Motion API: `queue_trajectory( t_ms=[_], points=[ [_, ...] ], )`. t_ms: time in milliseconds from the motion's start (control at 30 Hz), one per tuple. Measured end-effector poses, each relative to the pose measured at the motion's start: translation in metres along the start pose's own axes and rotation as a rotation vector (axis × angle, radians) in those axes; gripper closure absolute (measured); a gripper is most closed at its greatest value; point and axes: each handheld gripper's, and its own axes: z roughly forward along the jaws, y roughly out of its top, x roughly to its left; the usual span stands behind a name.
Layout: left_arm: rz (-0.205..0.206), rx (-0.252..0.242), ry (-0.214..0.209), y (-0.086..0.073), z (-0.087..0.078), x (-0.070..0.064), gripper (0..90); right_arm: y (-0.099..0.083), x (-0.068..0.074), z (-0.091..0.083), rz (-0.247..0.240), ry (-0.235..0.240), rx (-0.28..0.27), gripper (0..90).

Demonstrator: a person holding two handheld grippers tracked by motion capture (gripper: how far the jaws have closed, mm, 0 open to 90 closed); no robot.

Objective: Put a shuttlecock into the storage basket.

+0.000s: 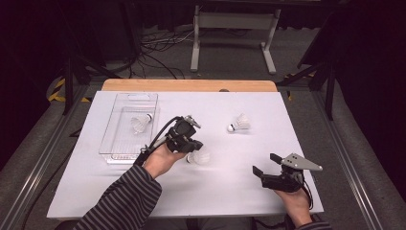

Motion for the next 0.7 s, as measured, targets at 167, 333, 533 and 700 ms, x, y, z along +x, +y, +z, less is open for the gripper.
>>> queue_trajectory(
  t_ms=[167,333,533,700],
  points=[
    [0.0,-0.007,-0.004,-0.001,-0.005,0.0,88.7,0.0,0.0,0.0,0.004,0.001,0.001,14.3],
    [-0.007,-0.008,-0.002,-0.003,-0.009,0.001,88.7,0.0,0.0,0.0,0.0,0.001,0.0,14.3],
    [-0.003,-0.023,0.004,-0.006,-0.017,0.002,88.6,0.0,0.0,0.0,0.001,0.001,0.0,14.3],
    [-0.007,-0.026,0.005,-0.009,-0.022,0.003,88.6,0.0,0.0,0.0,-0.001,0.0,0.0,14.3]
  ],
)
